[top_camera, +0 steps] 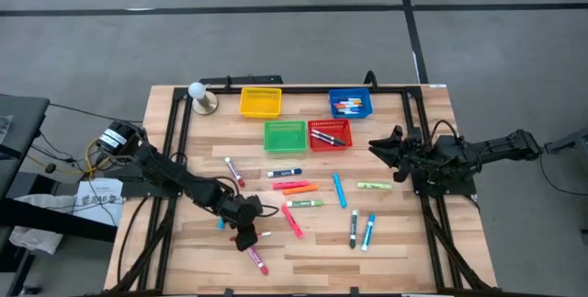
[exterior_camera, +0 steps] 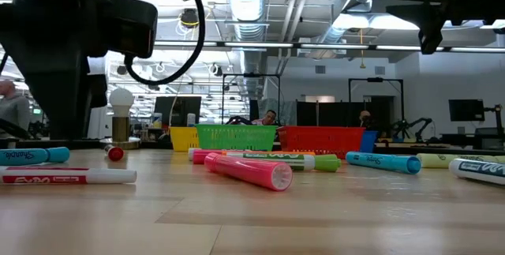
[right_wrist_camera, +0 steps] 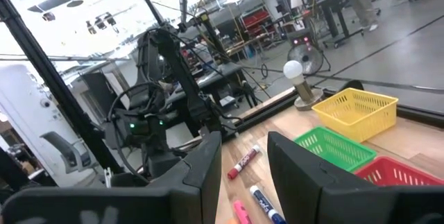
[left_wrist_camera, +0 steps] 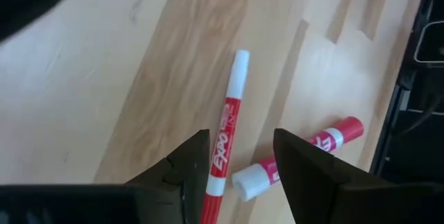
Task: Pick & Place Markers
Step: Put the red marker into the red bin
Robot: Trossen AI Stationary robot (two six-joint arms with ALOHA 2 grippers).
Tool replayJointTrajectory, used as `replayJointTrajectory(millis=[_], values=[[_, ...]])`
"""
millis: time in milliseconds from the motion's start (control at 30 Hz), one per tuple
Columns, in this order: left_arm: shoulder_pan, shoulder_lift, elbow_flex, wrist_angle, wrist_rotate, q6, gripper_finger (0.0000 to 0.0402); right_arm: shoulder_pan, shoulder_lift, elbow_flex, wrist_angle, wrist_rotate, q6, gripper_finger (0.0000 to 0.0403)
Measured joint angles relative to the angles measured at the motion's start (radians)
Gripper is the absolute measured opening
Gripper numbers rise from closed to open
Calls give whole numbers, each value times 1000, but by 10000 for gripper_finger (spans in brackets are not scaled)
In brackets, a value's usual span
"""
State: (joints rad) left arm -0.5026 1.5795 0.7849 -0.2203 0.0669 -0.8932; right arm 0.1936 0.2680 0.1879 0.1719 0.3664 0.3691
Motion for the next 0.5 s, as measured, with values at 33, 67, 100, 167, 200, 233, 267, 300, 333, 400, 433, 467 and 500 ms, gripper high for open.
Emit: replayJointTrajectory(millis=[33,67,100,167,200,233,267,300,333,400,433,467,500], values=[[-2,0,2,1,-6,4,159,0,0,0,0,0,-1,109],[-3,0,3,2,-15,9,159,0,0,0,-1,0,-1,109],[-3,0,3,1,-23,18,159,0,0,0,-2,0,-2,109],[-8,0,3,1,-53,27,159,0,0,0,-2,0,-2,109],[-9,0,3,1,-70,32,159,0,0,0,-2,0,-2,109],[-12,0,3,0,-82,39,159,0,0,0,-2,0,-3,109],[-16,0,3,0,-88,48,159,0,0,0,-2,0,-3,109],[-20,0,3,1,-89,49,159,0,0,0,-2,0,-3,109],[-25,0,3,1,-90,50,159,0,0,0,-2,0,-3,109],[-39,0,3,2,-91,51,159,0,0,0,-2,0,-3,109],[-46,0,3,3,-91,51,159,0,0,0,-2,0,-3,109],[-52,5,3,5,-91,51,159,0,0,0,-2,0,-3,109],[-58,15,6,6,-90,51,159,0,0,0,-2,0,-3,109]])
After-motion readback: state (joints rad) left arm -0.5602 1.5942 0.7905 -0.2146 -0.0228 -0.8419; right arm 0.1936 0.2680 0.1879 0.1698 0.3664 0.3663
